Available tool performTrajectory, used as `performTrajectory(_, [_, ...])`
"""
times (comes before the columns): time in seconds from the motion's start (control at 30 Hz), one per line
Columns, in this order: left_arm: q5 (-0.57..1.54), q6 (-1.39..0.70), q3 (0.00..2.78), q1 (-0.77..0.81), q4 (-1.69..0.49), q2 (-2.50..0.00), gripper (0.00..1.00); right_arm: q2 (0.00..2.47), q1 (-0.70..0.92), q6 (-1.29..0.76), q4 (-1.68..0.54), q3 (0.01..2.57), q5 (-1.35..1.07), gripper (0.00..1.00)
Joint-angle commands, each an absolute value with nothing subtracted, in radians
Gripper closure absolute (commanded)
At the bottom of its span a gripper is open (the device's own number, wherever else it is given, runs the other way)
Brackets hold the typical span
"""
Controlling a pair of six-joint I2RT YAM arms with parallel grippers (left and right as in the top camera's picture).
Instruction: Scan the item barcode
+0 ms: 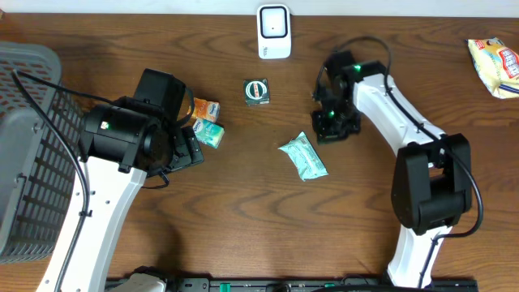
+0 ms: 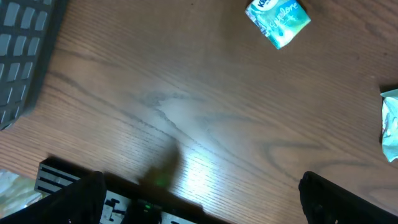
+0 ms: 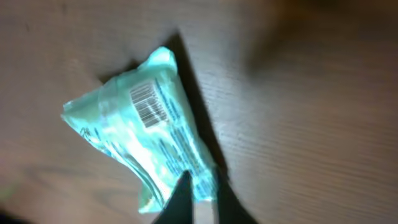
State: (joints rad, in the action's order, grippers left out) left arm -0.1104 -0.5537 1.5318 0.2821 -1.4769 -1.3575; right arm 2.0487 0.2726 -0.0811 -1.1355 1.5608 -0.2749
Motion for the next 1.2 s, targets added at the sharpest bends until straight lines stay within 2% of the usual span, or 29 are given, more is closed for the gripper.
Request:
performTrajectory(0.0, [-0.113,-0.563,1.536,0.278,-1.48,-1.352,0.02,2.048,0.285,-0.017,-1.106,1.494,-0.423,0.99])
performTrajectory(0.27, [-0.113,-0.563,1.536,0.278,-1.48,-1.352,0.03,2.048,0.353,-0.023,-1.031,1.427,-0.406,0.99])
performTrajectory(0.47, [-0.113,-0.563,1.536,0.278,-1.48,-1.352,0.02,2.048,0.423,-0.162,-0.996,1.404,-0.207,0.99])
performTrajectory(0.83, [-0.113,-0.563,1.536,0.278,-1.48,-1.352,0.03,2.048,0.545,-0.24,-0.948,1.402,-0.176,0.99])
performTrajectory(1.0, [-0.113,-0.563,1.536,0.278,-1.48,-1.352,0.03,2.048,0.588,-0.313,-0.945,1.39,-0.007,0.99])
performTrajectory(1.17, [-0.113,-0.563,1.536,0.278,-1.48,-1.352,0.02,2.046,0.604,-0.318,-0.942,1.393,-0.022,0.99])
